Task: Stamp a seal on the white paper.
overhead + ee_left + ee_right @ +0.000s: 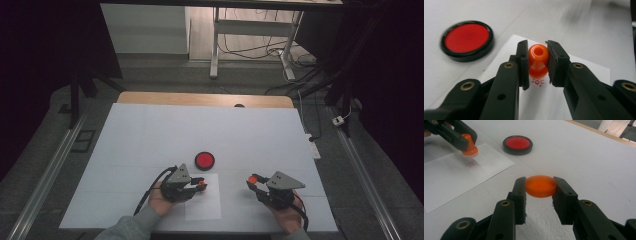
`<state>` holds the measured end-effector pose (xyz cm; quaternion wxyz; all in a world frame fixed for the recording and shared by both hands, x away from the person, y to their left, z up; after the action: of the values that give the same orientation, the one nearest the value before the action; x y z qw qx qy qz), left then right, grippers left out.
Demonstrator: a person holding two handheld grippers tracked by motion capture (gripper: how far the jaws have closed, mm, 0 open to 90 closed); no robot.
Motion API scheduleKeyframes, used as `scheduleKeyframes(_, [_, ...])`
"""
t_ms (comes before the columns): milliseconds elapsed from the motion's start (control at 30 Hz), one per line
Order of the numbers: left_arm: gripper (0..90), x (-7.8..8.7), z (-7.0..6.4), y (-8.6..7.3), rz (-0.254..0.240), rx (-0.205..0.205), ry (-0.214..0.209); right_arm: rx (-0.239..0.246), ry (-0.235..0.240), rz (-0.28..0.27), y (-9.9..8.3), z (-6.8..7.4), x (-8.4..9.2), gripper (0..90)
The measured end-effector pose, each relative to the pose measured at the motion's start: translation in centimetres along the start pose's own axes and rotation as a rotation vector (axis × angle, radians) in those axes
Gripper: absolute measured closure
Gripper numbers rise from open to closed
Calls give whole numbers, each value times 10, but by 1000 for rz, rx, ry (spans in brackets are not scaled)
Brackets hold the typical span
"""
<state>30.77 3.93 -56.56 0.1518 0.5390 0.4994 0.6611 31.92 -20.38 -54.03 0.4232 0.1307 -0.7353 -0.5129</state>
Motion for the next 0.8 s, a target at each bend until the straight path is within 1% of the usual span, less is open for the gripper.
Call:
scheduleKeyframes(133, [728, 5, 3, 4, -29, 29, -15, 5, 1, 3, 0, 1, 0, 639])
scheduleKeyframes(167, [727, 6, 3, 5, -38, 38, -18, 6, -6, 5, 0, 1, 0, 638])
scheduleKeyframes(233, [728, 9, 3, 8, -49, 47, -26, 5, 0, 3, 0, 1, -1, 639])
scheduleKeyframes(300, [727, 13, 4, 11, -62, 58, -29, 5, -6, 6, 0, 1, -1, 638])
scheduleKeyframes(400, [727, 20, 6, 15, -82, 69, -30, 3, -2, 3, 0, 1, -1, 638])
scheduleKeyframes(433, [727, 22, 6, 17, -91, 76, -33, 6, -9, 7, 0, 1, -1, 638])
scheduleKeyframes(533, [727, 27, 7, 21, -113, 96, -49, 6, -10, 6, 0, 1, -1, 639])
scheduleKeyframes(667, [727, 32, 8, 24, -122, 99, -54, 4, 1, 2, 0, 1, -1, 639])
scheduleKeyframes(800, [726, 36, 10, 26, -129, 101, -52, 3, -1, 1, 0, 1, -2, 639])
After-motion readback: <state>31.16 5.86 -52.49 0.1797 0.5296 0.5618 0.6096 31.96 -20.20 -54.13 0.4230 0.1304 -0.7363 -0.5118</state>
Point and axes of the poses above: each handheld gripper's, and its own axes: x roughly backward along the jaws, y roughly out of its top, z roughly to its left, the point moved 7 cm from there along -x, roughly forward along the jaws
